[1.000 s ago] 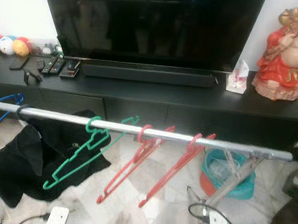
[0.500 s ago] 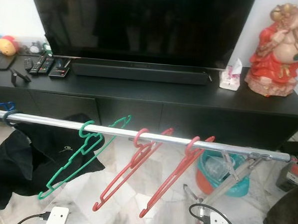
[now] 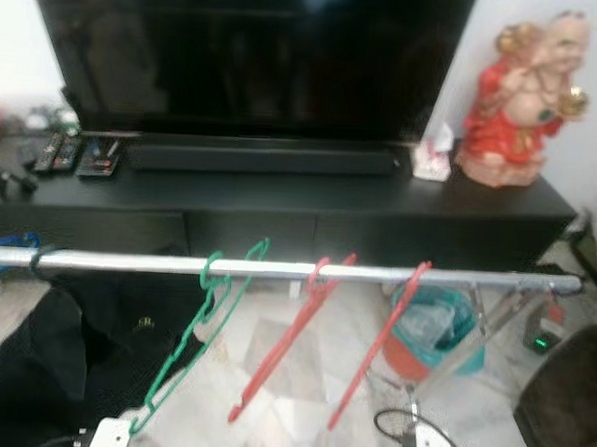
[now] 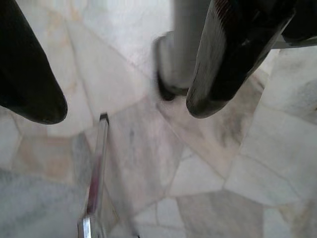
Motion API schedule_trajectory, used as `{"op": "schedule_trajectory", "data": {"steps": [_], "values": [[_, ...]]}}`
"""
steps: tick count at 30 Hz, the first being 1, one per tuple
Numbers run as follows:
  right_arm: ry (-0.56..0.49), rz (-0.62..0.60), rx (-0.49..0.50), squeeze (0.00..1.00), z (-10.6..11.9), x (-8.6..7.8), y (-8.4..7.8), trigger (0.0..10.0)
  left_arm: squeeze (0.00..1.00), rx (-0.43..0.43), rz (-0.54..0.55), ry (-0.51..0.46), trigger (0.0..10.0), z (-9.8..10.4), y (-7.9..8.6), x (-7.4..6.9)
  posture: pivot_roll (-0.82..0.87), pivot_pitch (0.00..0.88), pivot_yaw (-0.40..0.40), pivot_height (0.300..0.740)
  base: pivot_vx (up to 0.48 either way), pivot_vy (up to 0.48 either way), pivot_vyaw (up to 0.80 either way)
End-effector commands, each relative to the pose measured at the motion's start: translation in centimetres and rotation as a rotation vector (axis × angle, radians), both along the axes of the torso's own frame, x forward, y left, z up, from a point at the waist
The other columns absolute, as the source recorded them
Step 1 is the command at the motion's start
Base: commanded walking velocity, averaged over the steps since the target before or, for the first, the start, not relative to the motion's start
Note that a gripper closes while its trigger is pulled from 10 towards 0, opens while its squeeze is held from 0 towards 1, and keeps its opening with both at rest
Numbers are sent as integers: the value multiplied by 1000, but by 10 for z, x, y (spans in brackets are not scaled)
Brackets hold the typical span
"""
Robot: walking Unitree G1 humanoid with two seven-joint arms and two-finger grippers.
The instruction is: Hang hanger
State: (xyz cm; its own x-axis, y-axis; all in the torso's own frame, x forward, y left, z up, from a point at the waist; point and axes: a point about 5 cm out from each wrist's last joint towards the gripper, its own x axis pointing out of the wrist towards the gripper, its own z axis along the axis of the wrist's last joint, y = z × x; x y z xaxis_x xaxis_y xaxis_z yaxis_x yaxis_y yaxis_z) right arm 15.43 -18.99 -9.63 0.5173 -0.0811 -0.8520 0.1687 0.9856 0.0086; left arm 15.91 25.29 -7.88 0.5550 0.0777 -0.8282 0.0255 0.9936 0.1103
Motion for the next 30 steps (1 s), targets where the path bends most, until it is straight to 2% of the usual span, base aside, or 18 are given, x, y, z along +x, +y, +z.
{"op": "schedule_trajectory", "data": {"steps": [1, 5, 30], "values": [[2, -17, 0, 0, 0, 0, -3, 10000, 0, 3, -18, 27, 10000, -3, -2, -6, -154, 0, -4, 740, 0, 0, 0], [3, -16, 5, 0, 0, 0, -2, 10000, 0, -1, -22, 22, 10000, -3, -2, -6, -152, 0, -4, 740, 0, 0, -573], [-9, -24, 2, 0, 1, 1, -2, 10000, 0, -14, -58, 28, 10000, -3, -5, -5, -150, 0, -5, 740, 0, 0, 0]]}}
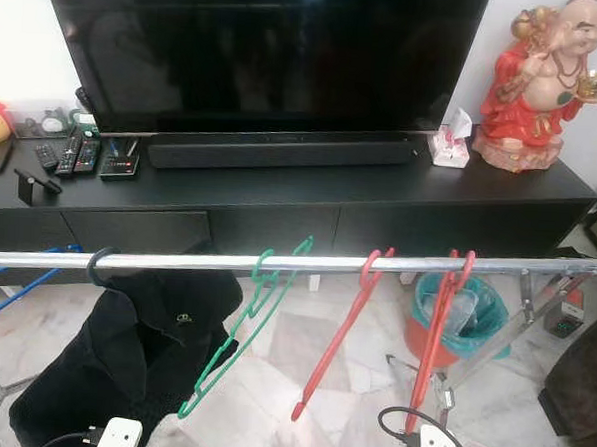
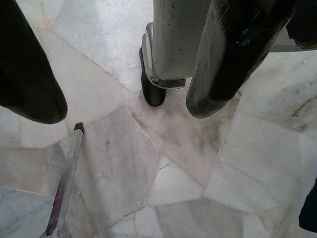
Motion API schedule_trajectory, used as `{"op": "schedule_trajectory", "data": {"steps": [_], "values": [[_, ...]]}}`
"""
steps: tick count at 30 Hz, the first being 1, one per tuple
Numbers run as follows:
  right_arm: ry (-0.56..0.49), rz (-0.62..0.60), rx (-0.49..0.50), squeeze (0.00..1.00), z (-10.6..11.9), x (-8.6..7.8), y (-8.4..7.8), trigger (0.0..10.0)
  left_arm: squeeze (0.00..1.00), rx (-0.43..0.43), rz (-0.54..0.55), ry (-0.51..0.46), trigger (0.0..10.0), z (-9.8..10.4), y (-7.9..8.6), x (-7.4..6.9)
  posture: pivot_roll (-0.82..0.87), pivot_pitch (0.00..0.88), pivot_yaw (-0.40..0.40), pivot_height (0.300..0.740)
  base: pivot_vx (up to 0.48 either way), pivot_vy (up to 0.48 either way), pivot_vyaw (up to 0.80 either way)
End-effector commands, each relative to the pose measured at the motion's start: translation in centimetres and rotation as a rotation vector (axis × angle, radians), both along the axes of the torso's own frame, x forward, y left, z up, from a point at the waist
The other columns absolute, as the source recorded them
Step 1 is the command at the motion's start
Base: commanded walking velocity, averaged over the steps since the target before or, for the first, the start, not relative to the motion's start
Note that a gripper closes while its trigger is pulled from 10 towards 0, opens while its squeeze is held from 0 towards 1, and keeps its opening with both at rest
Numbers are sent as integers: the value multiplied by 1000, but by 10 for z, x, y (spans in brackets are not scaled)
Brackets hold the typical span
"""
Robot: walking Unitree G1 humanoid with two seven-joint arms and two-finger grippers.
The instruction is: Hang hanger
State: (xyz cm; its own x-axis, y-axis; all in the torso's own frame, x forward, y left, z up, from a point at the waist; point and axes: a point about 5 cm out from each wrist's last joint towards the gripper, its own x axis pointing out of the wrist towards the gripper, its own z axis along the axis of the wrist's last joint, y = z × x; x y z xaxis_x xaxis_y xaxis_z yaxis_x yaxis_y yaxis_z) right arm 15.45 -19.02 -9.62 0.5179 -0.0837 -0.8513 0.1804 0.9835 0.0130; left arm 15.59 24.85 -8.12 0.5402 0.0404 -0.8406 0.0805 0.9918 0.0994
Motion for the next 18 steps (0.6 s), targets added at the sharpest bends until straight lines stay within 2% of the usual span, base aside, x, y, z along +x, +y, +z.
{"op": "schedule_trajectory", "data": {"steps": [1, 18], "values": [[-8, -13, -1, 0, 1, 1, -2, 10000, 0, -5, -5, 6, 10000, -1, -1, -1, -150, 0, -6, 740, 0, 0, 0], [-10, -15, 1, 0, 1, 2, -2, 10000, 0, -12, 5, 1, 10000, -1, -1, -1, -151, 0, -5, 740, 0, 0, 0]]}}
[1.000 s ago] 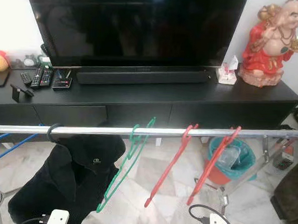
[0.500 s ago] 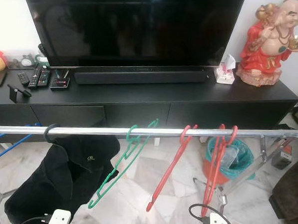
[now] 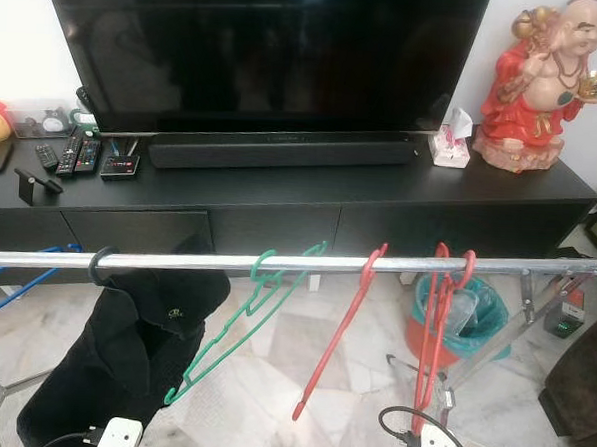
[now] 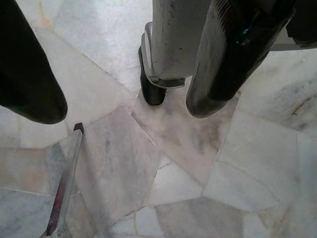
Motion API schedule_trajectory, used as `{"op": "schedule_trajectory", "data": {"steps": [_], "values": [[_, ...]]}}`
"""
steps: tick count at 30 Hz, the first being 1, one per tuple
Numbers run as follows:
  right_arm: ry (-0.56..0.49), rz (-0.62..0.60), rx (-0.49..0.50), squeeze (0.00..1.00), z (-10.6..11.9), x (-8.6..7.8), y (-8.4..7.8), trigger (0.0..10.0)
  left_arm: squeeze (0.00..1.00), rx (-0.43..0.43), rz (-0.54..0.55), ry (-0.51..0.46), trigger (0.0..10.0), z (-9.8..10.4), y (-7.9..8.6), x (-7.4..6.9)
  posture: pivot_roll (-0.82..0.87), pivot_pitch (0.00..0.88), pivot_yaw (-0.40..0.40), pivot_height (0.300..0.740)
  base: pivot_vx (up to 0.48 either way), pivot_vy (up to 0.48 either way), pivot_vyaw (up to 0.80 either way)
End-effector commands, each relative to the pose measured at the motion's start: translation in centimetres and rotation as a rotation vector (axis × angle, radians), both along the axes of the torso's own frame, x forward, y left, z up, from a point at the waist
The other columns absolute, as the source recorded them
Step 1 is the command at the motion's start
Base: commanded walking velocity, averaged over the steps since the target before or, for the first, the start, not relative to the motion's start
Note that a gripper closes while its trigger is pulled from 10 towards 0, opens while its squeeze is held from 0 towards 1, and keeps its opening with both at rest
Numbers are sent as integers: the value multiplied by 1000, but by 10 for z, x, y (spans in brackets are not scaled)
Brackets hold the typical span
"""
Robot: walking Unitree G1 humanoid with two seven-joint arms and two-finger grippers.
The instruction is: Hang hanger
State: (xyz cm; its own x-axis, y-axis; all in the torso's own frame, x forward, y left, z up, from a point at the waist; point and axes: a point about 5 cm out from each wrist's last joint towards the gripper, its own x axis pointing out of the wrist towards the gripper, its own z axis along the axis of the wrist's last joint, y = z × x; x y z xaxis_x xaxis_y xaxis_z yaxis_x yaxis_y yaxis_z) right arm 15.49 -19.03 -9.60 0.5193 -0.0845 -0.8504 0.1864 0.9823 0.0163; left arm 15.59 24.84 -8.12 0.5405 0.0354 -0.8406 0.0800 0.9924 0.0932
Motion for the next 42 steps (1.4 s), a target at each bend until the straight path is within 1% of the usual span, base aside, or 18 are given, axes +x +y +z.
{"op": "schedule_trajectory", "data": {"steps": [1, 16, 42], "values": [[-8, -9, -2, 0, 1, 2, -2, 10000, 0, -6, 5, 2, 10000, -1, -1, -1, -151, 0, -5, 740, 0, 0, 0], [-7, -7, -1, 0, 1, 2, -2, 10000, 0, -15, 12, -4, 10000, -1, -2, 0, -152, 0, -6, 740, 0, 0, 0], [-5, -3, 0, 0, 0, 1, -1, 10000, 0, -19, 7, -5, 10000, -1, -1, -2, -153, 0, -5, 740, -265, 0, 0]]}}
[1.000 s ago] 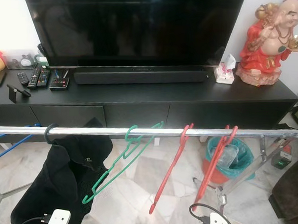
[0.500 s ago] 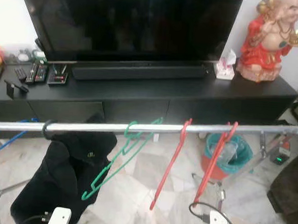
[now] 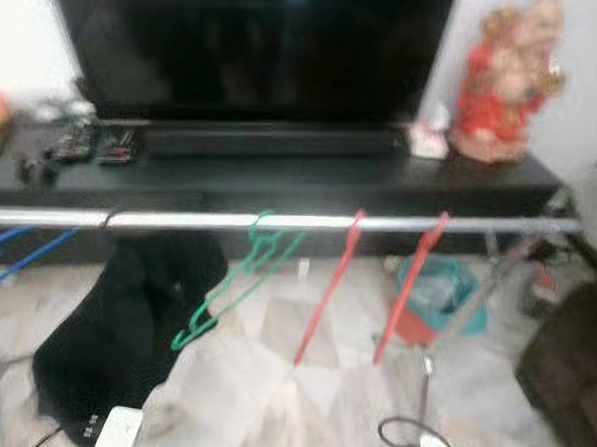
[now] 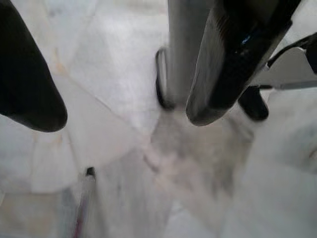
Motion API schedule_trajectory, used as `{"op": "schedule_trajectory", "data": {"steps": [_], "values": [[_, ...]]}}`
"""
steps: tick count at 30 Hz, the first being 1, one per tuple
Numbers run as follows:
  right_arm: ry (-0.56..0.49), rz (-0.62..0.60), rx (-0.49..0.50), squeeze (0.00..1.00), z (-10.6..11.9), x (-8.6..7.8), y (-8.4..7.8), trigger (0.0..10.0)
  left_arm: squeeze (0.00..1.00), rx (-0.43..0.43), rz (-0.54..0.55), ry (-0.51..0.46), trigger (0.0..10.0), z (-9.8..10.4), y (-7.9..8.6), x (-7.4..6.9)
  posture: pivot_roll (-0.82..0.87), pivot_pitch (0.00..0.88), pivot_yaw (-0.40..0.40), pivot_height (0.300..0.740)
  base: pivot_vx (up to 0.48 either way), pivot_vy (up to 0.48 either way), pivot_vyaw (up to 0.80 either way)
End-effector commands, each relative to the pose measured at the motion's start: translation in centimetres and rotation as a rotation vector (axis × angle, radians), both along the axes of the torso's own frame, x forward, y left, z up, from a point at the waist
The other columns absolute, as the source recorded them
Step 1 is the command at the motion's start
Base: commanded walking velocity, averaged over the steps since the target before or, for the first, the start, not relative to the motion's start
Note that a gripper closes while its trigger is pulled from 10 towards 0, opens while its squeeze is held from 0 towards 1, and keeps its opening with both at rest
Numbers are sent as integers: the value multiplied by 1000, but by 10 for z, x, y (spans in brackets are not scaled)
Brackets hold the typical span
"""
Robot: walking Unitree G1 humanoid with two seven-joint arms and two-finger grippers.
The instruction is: Hang hanger
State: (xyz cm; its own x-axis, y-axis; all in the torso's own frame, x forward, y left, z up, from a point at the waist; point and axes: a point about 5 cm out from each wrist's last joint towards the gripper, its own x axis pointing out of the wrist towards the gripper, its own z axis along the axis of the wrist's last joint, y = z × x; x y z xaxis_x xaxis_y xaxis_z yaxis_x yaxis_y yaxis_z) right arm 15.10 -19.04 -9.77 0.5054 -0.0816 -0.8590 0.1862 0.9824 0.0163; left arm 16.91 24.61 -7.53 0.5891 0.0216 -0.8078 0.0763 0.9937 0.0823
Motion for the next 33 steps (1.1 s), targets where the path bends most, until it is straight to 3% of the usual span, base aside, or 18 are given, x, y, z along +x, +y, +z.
{"op": "schedule_trajectory", "data": {"steps": [1, 33], "values": [[-21, -4, -3, 0, 2, 4, -1, 10000, 0, -4, 9, 54, 10000, -7, 1, -15, -154, 0, -4, 740, -292, 0, 0], [-25, -7, -2, 0, 3, 6, -1, 10000, 0, -10, 16, 52, 10000, -6, 1, -14, -155, 0, -7, 740, -292, 0, 0]]}}
